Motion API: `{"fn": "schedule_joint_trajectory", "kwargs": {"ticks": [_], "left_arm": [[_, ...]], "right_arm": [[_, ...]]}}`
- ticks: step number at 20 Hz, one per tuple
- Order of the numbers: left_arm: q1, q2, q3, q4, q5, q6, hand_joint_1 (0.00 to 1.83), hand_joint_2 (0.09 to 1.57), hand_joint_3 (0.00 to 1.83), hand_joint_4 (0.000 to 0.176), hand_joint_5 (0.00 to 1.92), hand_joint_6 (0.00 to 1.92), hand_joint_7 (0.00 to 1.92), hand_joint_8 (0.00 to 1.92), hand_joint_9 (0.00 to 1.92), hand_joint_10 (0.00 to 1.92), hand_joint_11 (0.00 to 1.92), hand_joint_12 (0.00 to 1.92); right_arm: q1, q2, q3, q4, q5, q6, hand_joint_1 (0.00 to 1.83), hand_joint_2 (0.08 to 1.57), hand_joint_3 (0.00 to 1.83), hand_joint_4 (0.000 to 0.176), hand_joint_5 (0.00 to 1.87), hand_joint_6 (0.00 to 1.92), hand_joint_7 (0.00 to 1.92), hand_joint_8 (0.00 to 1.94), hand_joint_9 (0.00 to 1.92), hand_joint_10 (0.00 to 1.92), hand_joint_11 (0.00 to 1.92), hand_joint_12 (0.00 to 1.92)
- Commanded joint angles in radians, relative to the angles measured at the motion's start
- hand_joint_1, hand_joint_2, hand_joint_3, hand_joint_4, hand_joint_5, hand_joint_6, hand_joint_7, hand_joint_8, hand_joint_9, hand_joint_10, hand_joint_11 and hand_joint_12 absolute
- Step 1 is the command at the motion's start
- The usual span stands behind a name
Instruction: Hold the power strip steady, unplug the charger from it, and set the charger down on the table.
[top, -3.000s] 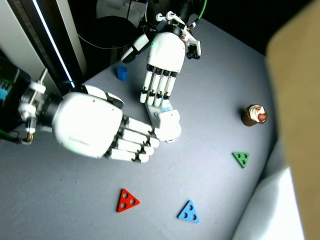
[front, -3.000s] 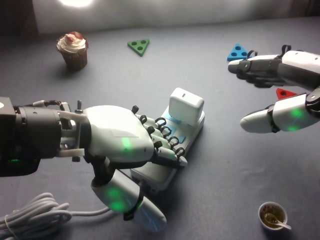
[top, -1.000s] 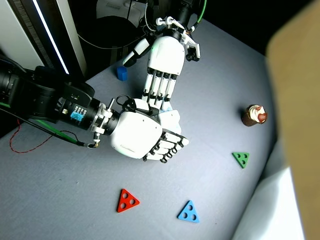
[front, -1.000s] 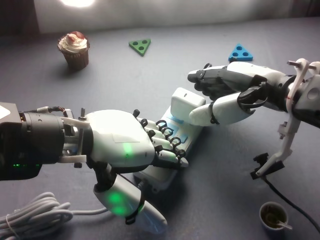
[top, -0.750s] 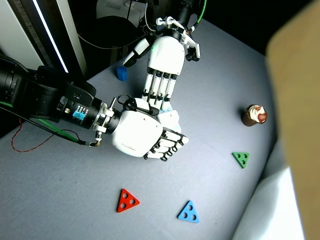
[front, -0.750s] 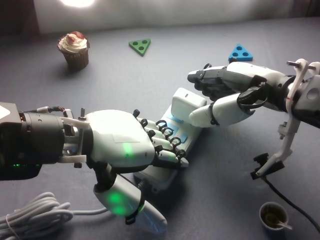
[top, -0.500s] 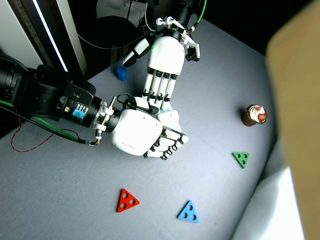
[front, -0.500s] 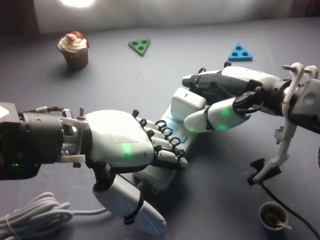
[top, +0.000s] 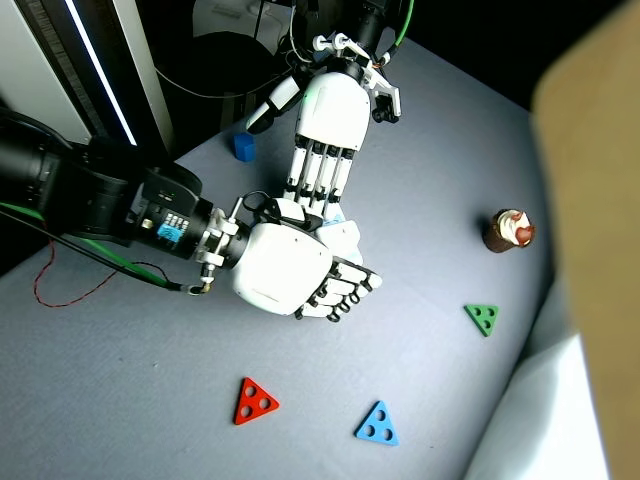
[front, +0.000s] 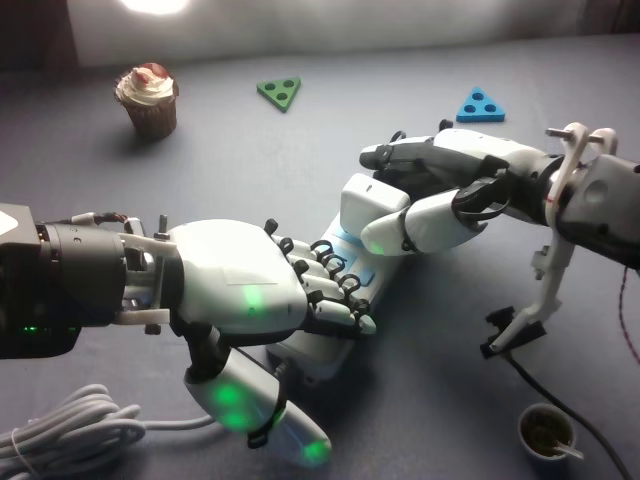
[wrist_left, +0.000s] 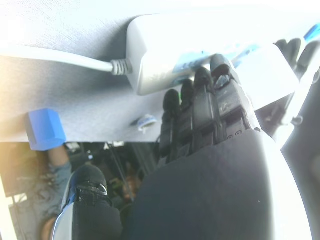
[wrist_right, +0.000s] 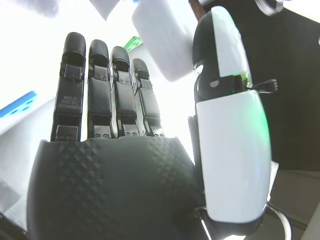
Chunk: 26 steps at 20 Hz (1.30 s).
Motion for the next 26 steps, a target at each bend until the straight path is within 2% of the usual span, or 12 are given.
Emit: {"fn": "schedule_joint_trajectory", "kwargs": {"ticks": [1,9,13,26], "left_arm": [[0.007,-0.004,0.001,0.000,-0.023,-0.006,0.00,1.01,0.00,0.000,0.22,0.00,0.25,0.00,0.24,0.00,0.19,0.07],[0.007,-0.002,0.005,-0.001,-0.023,-0.006,0.00,1.00,0.00,0.000,0.21,0.01,0.23,0.00,0.22,0.01,0.16,0.05],[0.007,0.000,0.005,-0.001,-0.023,-0.006,0.00,1.01,0.00,0.000,0.21,0.00,0.24,0.01,0.22,0.00,0.18,0.06],[0.007,-0.003,0.000,0.033,-0.025,-0.031,0.00,1.00,0.00,0.000,0.22,0.01,0.24,0.00,0.22,0.00,0.18,0.05]], "right_arm": [[0.015,0.009,0.007,-0.017,0.065,0.006,1.03,1.11,0.00,0.000,0.30,0.01,0.37,0.00,0.40,0.01,0.34,0.23],[0.030,-0.008,0.011,-0.018,0.064,-0.003,0.99,1.13,0.00,0.000,0.33,0.00,0.41,0.01,0.43,0.01,0.35,0.25],[0.034,-0.008,0.003,-0.017,0.064,-0.010,1.04,1.10,0.00,0.000,0.38,0.01,0.46,0.01,0.46,0.01,0.36,0.29],[0.023,-0.008,0.000,-0.018,0.064,-0.020,1.02,1.11,0.00,0.000,0.36,0.00,0.43,0.00,0.46,0.00,0.35,0.32]]}}
